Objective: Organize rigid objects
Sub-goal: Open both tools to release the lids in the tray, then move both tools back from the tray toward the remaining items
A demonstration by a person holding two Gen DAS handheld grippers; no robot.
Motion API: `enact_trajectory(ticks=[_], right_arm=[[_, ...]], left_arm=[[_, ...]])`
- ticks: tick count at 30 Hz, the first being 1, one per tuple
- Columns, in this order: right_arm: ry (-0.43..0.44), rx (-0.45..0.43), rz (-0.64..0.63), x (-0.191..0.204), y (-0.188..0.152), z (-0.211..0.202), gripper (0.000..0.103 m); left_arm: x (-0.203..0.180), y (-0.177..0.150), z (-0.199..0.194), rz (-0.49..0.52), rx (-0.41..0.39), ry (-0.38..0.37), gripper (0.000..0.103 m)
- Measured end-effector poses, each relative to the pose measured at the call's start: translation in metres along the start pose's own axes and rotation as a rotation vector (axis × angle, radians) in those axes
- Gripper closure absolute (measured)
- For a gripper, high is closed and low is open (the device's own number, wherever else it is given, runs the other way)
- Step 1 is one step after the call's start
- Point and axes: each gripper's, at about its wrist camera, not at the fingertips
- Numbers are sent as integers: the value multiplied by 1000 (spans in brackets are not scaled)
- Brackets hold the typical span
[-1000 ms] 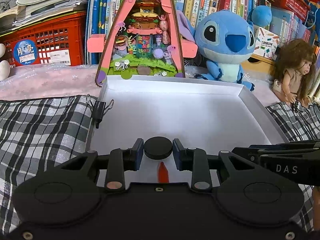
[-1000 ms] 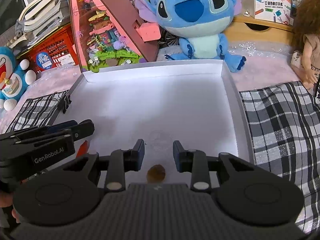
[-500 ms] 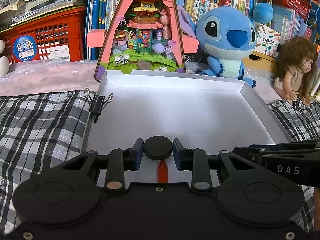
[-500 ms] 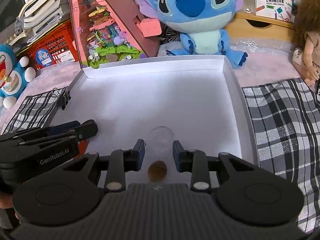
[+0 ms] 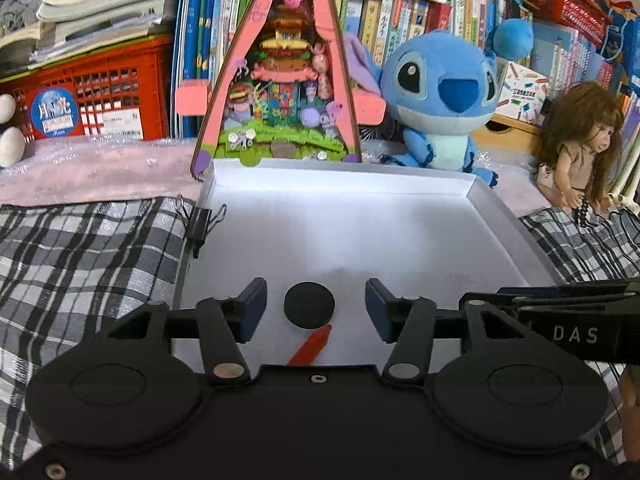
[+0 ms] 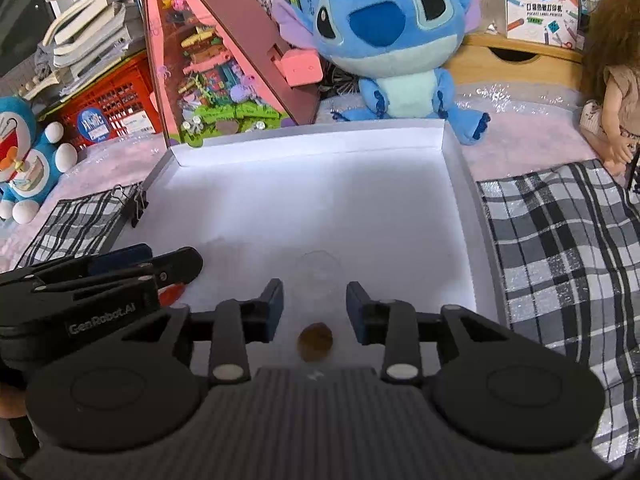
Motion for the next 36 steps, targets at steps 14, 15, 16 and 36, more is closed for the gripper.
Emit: enact_trajectory(ticks=[14,15,16,36], right_arm=[[-1,-138,-77,-7,-39,-51,18],[-1,-147,-87,-7,-43,-54,18],[-2,-153,-97,-7,-47,-57,17],[4,-274,-258,0,-146,-97,15]], left_arm=[[-20,-48,-58,113,-105,-13,23],[-21,-52,-61,116,-106,-18,23],[-22,-57,-64,119,-110,-22,23],[-21,-149,-107,155,-120,-73,23]])
Point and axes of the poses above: each gripper's, at about its wrist camera, not at the fingertips, and z roughly the way its jaws point, x to its left, y to its top, and after that the axes turned 13 degrees about x, right-handed
